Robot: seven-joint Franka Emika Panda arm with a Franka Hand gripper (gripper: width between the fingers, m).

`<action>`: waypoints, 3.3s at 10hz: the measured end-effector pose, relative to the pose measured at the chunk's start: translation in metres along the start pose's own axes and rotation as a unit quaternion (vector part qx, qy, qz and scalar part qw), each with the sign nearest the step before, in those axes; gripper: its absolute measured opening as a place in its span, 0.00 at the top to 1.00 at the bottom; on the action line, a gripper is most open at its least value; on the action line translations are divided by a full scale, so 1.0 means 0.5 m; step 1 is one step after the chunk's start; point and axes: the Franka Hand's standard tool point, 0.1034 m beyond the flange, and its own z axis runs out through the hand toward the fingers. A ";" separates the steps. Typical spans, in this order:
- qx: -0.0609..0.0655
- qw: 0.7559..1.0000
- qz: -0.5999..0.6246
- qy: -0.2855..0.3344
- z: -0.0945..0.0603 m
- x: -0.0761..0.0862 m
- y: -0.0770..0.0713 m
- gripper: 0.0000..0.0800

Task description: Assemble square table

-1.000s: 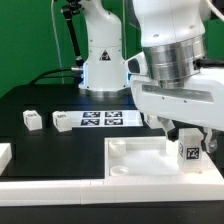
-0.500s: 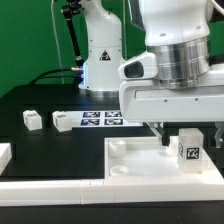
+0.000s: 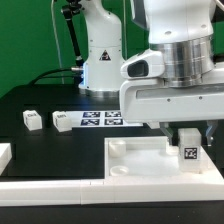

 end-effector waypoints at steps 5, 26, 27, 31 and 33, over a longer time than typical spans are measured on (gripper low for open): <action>0.003 0.980 0.201 -0.003 0.002 0.000 0.006 0.63; -0.015 1.000 -0.017 0.014 0.003 0.001 -0.007 0.62; -0.015 1.000 0.019 0.014 0.003 0.001 -0.007 0.62; -0.007 0.970 0.242 0.003 0.005 -0.002 0.002 0.63; 0.003 0.913 0.408 -0.027 0.007 -0.007 -0.007 0.63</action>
Offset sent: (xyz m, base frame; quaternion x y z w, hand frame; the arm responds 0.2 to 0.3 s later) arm 0.0000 0.0000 0.0000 0.0000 0.0000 0.1938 0.9810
